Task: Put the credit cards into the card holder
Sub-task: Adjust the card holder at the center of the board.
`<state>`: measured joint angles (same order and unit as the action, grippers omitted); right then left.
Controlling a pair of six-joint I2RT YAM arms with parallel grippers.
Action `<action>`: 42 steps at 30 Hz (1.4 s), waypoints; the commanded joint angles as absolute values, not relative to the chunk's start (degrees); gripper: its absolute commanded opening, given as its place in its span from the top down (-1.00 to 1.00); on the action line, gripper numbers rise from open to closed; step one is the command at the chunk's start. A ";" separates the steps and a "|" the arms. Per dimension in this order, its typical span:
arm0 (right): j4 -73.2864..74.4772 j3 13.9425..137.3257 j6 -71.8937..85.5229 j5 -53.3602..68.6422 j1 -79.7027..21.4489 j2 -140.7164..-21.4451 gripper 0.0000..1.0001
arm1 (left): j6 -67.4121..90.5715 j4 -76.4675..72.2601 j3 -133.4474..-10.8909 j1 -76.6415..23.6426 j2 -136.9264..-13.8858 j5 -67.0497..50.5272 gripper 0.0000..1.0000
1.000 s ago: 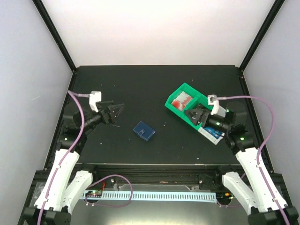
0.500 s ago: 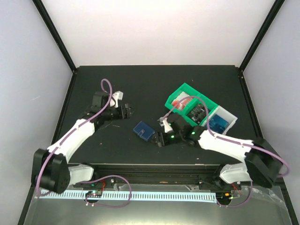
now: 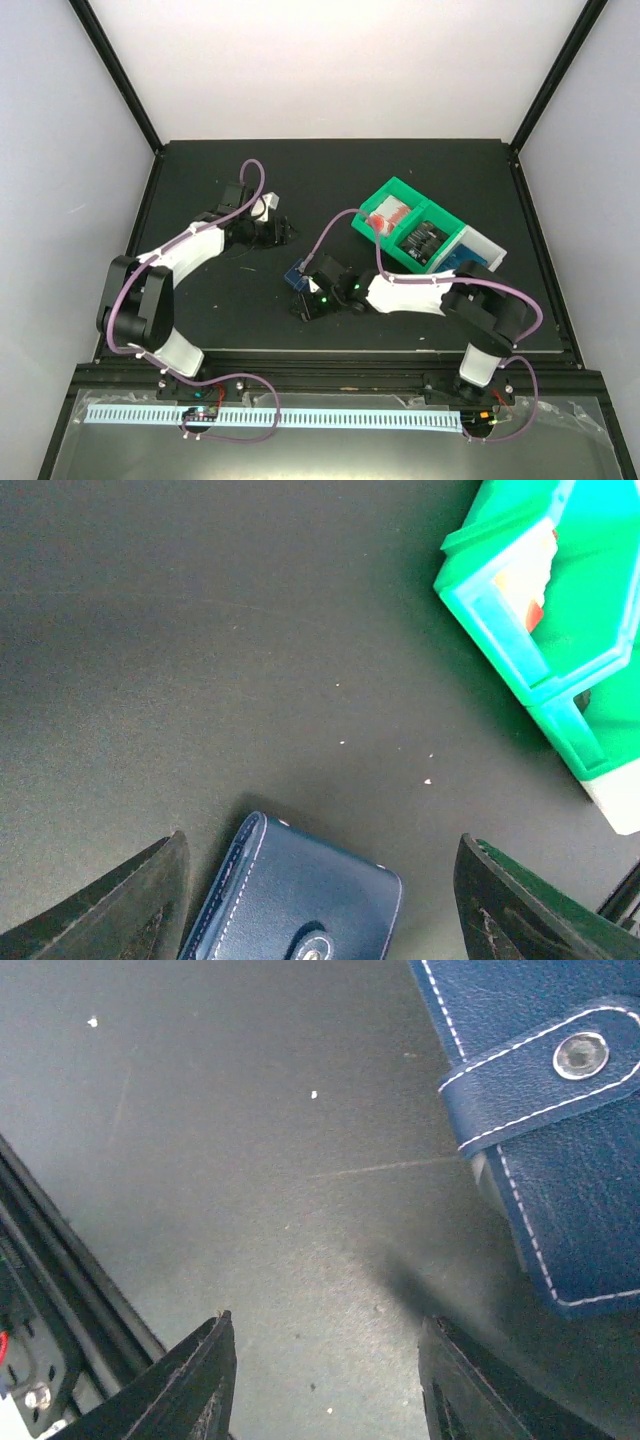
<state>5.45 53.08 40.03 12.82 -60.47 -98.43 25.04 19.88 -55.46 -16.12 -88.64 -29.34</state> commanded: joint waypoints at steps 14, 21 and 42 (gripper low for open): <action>6.40 51.64 43.68 3.53 -57.03 -101.55 0.06 | 27.89 16.59 -59.14 -17.40 -95.72 -30.61 -0.38; 8.20 51.77 44.45 1.21 -51.38 -101.85 0.14 | 27.08 17.34 -60.32 -17.75 -97.26 -29.91 -0.35; 10.12 52.97 42.95 10.10 -45.57 -99.03 0.13 | 22.33 22.75 -59.25 -21.42 -100.79 -19.95 -0.05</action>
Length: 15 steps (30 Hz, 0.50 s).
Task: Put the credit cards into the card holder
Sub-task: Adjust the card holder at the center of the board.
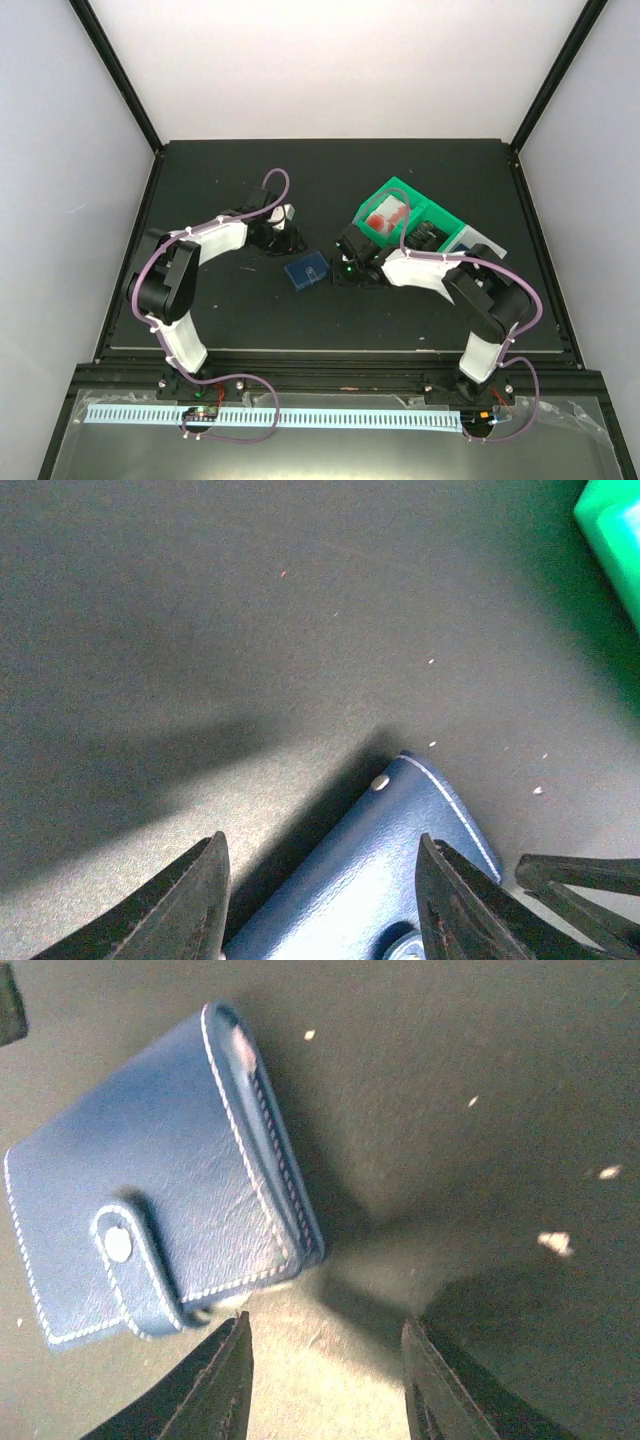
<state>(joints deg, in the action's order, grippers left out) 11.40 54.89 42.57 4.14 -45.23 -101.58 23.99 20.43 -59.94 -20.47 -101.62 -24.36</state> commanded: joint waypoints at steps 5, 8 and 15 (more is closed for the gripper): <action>7.64 51.76 45.20 15.06 -46.97 -99.25 0.10 | 21.77 23.25 -55.15 -21.73 -99.06 -18.72 0.10; 6.14 52.06 46.54 15.94 -47.44 -100.02 0.10 | 21.77 22.45 -52.10 -21.71 -97.38 -18.00 0.17; 6.89 54.70 47.17 12.61 -47.52 -102.60 0.24 | 22.82 20.45 -46.74 -21.82 -93.81 -23.07 0.38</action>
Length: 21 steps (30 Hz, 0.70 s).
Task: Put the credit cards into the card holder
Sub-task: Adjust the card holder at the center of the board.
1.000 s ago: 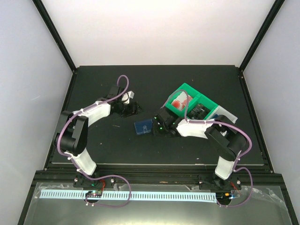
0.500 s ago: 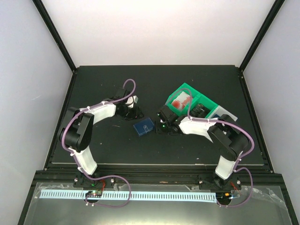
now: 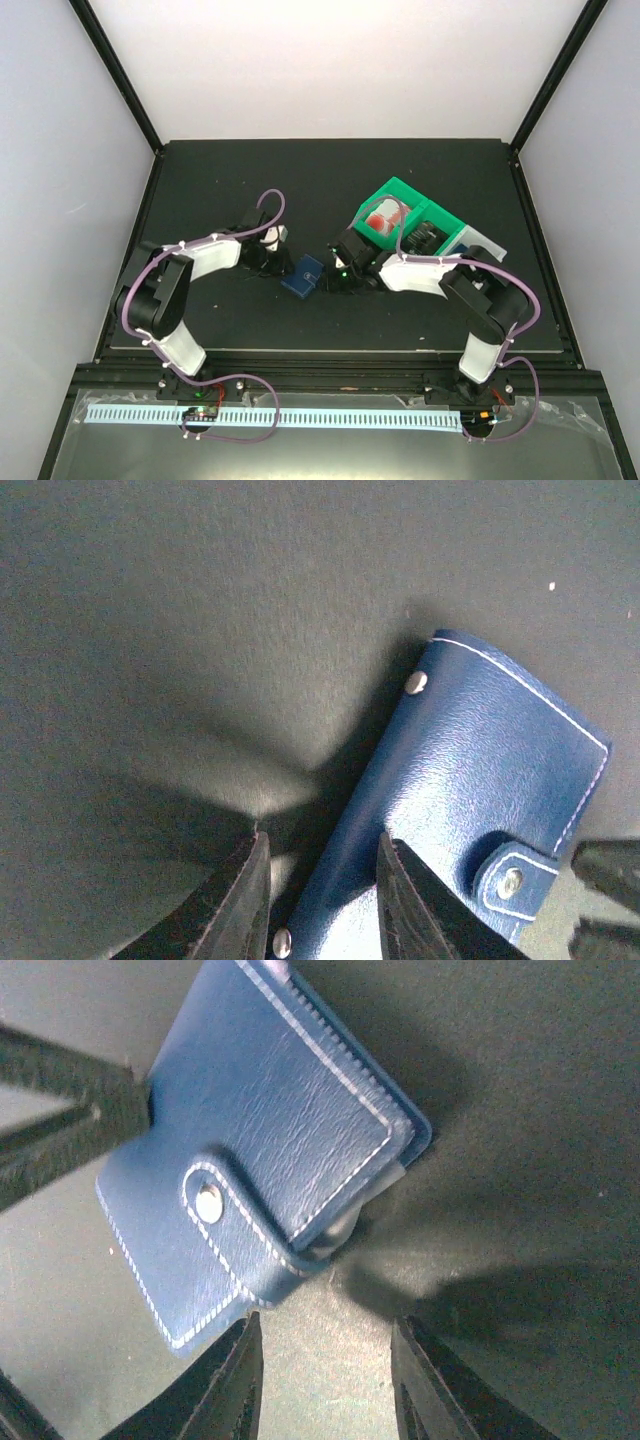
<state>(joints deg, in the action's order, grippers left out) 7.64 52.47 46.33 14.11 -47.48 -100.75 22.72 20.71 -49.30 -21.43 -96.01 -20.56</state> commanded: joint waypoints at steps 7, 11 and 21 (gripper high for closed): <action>9.95 57.35 45.52 7.15 -47.50 -104.26 0.25 | 26.36 16.73 -39.14 -22.48 -86.99 -28.21 0.41; 13.06 59.02 42.58 5.12 -47.66 -104.21 0.25 | 29.20 14.33 -36.22 -22.97 -84.35 -29.24 0.41; 22.34 66.77 37.85 -3.27 -54.65 -106.17 -0.04 | 39.76 8.09 -32.58 -23.32 -82.80 -29.16 0.20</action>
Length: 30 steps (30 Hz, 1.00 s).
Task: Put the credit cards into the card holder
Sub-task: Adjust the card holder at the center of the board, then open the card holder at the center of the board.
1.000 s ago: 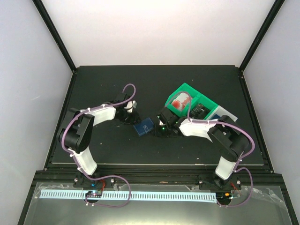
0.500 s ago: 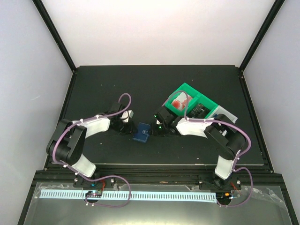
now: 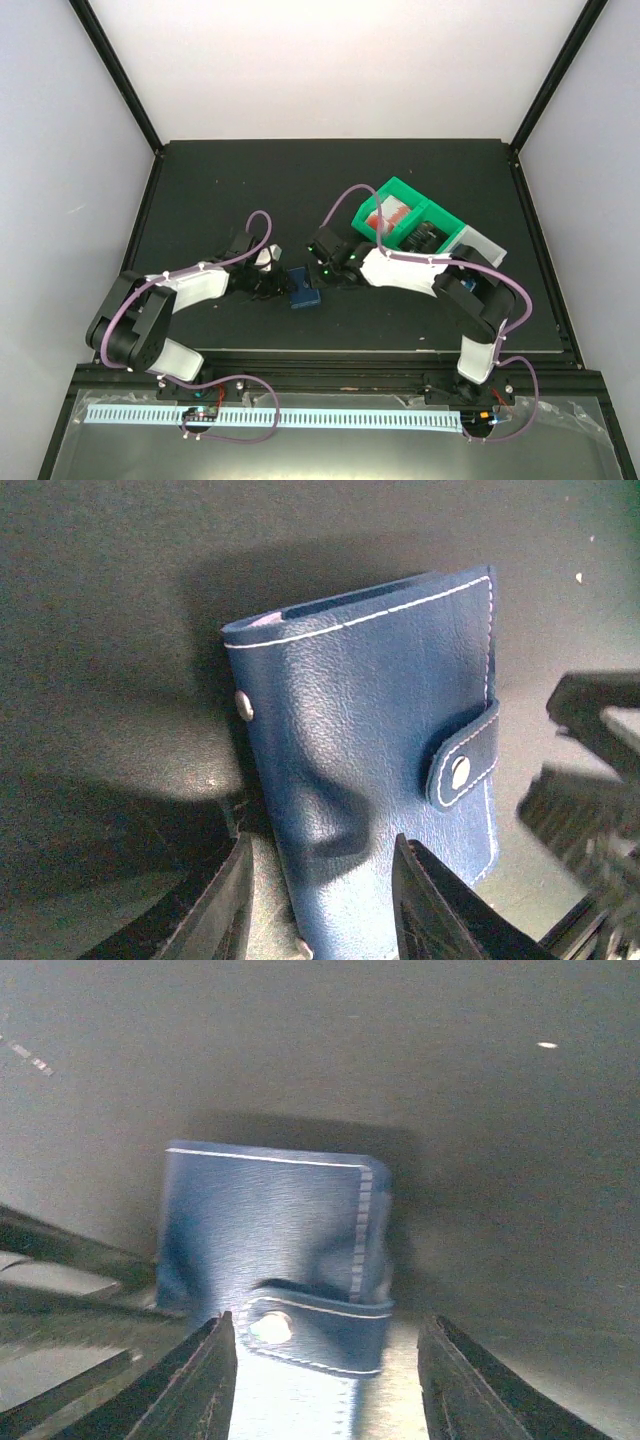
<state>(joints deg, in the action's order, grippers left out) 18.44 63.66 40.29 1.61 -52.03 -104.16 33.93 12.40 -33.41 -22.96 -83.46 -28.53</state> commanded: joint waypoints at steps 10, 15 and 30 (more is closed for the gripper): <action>25.72 72.33 37.66 -9.46 -58.59 -112.19 -0.06 | 44.74 8.71 -30.57 -23.48 -85.06 -23.86 0.44; 28.11 74.13 38.94 -14.99 -59.97 -114.82 -0.04 | 45.54 11.44 -29.65 -23.82 -87.09 -20.19 0.63; 35.48 73.86 49.83 -31.40 -60.54 -112.79 0.26 | 45.74 13.27 -27.16 -23.86 -88.58 -12.85 0.76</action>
